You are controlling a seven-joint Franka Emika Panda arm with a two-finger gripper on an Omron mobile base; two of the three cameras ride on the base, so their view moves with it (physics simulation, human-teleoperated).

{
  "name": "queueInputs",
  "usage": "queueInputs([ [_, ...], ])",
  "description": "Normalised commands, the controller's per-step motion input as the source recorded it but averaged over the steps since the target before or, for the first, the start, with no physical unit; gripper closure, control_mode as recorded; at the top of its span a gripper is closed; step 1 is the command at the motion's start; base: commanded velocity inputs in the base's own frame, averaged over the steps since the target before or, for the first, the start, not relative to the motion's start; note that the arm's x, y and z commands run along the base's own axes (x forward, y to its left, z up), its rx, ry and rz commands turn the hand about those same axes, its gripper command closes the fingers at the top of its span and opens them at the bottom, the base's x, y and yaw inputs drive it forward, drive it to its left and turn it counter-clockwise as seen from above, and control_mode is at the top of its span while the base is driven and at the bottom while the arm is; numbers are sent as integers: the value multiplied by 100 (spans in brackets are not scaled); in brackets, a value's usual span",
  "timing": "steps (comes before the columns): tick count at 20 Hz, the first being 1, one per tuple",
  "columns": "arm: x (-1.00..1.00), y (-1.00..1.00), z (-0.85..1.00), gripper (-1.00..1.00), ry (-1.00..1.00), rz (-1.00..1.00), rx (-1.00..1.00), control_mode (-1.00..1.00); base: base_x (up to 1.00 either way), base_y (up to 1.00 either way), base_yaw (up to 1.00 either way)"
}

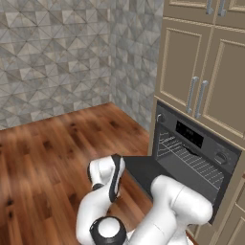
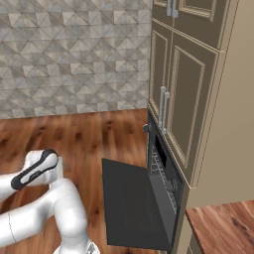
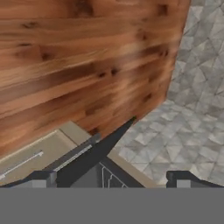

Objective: Place the fish on the rack of the oven, and slide the rack back inside. Close the oven door.

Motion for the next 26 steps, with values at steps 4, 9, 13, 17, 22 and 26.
queueInputs([
  [4,13,39,-76,-100,9,0,-37,-100,0,0,0],
  [9,21,32,-74,-100,2,0,-34,-100,0,0,0],
  [13,45,28,-79,-100,10,0,-27,-100,0,0,0],
  [17,52,19,-86,-100,12,-3,-23,-100,0,0,0],
  [22,46,28,-94,-100,7,-6,-20,-100,0,0,0],
  [26,46,45,-100,-100,6,-7,-23,-100,0,0,0],
])
